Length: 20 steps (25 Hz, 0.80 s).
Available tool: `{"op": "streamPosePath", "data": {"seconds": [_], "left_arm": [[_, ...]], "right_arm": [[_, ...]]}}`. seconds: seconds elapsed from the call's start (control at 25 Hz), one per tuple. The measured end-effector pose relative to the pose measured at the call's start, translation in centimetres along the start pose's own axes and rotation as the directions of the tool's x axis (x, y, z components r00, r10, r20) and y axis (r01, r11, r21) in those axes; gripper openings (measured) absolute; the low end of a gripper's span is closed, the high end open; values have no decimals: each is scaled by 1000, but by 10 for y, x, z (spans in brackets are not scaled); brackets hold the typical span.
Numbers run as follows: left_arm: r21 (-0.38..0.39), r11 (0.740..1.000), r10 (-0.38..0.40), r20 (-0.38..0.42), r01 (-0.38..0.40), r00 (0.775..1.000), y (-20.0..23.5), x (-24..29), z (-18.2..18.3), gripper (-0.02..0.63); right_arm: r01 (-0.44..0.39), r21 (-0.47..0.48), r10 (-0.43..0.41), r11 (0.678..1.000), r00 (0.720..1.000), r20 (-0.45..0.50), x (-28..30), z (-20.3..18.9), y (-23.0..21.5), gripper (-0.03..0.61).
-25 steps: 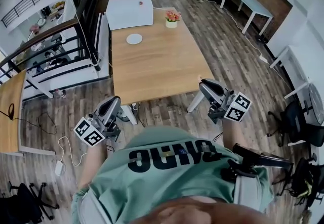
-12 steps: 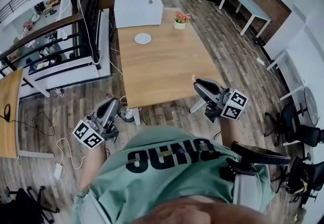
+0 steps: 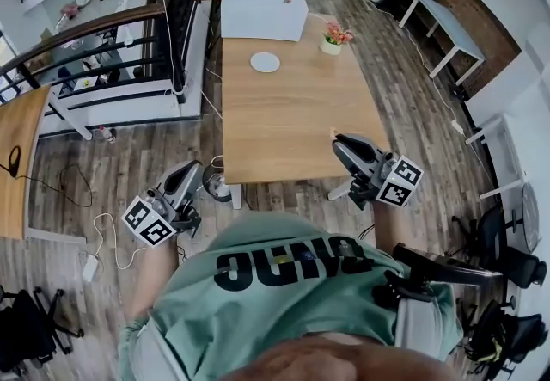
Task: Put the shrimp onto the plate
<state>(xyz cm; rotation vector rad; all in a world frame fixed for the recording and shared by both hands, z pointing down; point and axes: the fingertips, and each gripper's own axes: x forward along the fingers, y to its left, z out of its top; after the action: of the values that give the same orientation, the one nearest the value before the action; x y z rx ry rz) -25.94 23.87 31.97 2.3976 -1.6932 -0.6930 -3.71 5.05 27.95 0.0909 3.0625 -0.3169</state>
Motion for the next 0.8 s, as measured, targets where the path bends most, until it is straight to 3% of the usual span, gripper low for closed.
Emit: {"op": "streamPosePath", "data": {"seconds": [0.6,0.8], "left_arm": [[81,982,171,11,-171,985,5,171,-41,5],[112,971,213,-18,-210,977,6,213,-55,5]], "right_arm": [[-205,47,202,978,978,57,-20,25,-206,57],[-238,92,231,967,970,80,-29,17,-260,57]]}}
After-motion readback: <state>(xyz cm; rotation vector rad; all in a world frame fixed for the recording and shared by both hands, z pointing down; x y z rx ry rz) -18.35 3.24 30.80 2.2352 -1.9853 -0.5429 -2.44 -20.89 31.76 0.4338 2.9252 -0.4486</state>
